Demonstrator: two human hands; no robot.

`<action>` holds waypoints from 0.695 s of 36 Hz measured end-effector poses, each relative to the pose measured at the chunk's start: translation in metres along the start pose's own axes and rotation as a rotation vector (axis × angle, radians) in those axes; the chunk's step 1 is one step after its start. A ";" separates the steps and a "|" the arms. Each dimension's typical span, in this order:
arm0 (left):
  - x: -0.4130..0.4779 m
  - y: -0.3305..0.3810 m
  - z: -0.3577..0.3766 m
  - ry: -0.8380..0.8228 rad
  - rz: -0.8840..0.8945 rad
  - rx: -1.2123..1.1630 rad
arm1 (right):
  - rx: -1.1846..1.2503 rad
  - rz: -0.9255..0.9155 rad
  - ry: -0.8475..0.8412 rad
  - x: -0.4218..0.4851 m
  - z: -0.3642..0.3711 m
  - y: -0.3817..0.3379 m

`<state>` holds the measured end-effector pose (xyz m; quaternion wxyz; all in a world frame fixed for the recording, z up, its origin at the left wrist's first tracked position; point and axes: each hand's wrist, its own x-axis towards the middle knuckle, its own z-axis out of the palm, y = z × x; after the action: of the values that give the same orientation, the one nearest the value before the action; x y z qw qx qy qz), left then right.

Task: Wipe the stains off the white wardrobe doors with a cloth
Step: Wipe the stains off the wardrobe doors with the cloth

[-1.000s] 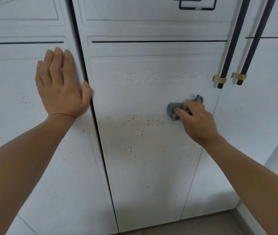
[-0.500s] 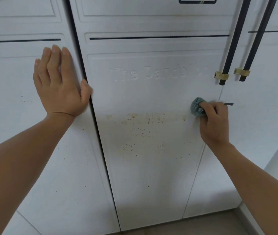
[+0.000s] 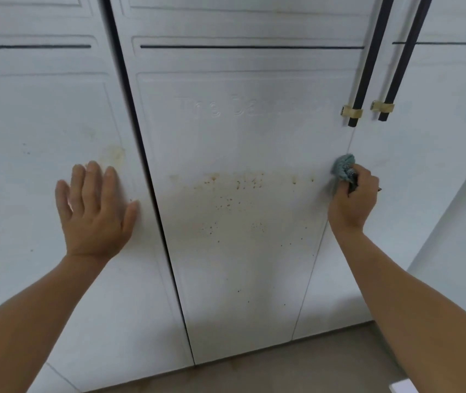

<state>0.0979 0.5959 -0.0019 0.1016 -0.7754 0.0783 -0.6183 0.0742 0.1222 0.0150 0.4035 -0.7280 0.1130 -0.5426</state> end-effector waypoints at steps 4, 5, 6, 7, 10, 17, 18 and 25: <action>-0.006 0.003 0.023 0.031 -0.011 0.017 | -0.010 -0.032 -0.031 0.000 0.010 0.002; -0.007 0.004 0.028 0.052 -0.018 0.023 | 0.005 -0.022 -0.002 0.000 0.014 0.003; -0.007 0.004 0.031 0.069 -0.023 0.028 | 0.023 -0.010 0.036 -0.001 0.017 0.001; -0.009 0.003 0.033 0.082 -0.026 0.034 | 0.037 0.011 0.076 -0.003 0.022 0.001; -0.010 0.003 0.035 0.118 -0.018 0.038 | 0.053 0.002 0.126 -0.022 0.038 -0.005; -0.013 0.004 0.039 0.159 -0.028 0.041 | 0.035 -0.243 0.117 -0.041 0.051 0.003; -0.013 0.004 0.040 0.160 -0.029 0.044 | 0.056 -0.203 0.145 -0.041 0.052 0.001; -0.013 0.006 0.038 0.150 -0.036 0.046 | 0.030 -0.307 0.121 -0.054 0.060 -0.004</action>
<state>0.1319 0.5959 -0.0239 0.1023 -0.7255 0.0577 -0.6781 0.1053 0.1853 -0.0253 0.3190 -0.6966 0.0163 -0.6424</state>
